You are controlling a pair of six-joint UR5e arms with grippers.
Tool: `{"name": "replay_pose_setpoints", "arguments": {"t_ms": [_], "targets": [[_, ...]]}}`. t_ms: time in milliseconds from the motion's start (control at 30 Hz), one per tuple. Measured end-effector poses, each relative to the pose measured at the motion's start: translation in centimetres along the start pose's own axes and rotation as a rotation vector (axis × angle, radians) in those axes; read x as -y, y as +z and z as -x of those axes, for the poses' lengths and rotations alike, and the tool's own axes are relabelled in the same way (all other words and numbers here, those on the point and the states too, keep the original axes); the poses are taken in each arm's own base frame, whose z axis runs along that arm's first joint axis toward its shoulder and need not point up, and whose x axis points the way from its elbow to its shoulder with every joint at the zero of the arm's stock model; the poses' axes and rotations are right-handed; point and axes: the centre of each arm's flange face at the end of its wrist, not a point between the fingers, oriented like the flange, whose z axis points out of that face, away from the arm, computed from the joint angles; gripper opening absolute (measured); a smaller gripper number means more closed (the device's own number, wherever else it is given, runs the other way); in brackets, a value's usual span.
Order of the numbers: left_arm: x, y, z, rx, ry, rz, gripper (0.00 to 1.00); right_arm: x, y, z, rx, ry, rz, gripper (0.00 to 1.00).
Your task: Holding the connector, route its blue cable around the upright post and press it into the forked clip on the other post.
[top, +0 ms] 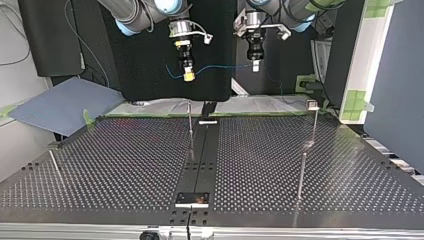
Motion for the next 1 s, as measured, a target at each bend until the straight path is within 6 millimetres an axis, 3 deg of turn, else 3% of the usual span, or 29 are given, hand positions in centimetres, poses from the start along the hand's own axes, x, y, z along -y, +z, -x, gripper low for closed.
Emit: {"name": "replay_pose_setpoints", "arguments": {"t_ms": [1000], "targets": [[0.0,0.0,0.0,0.0,0.0,0.0,0.01,0.0,0.01,-0.01,0.0,0.0,0.0,0.38]]}}
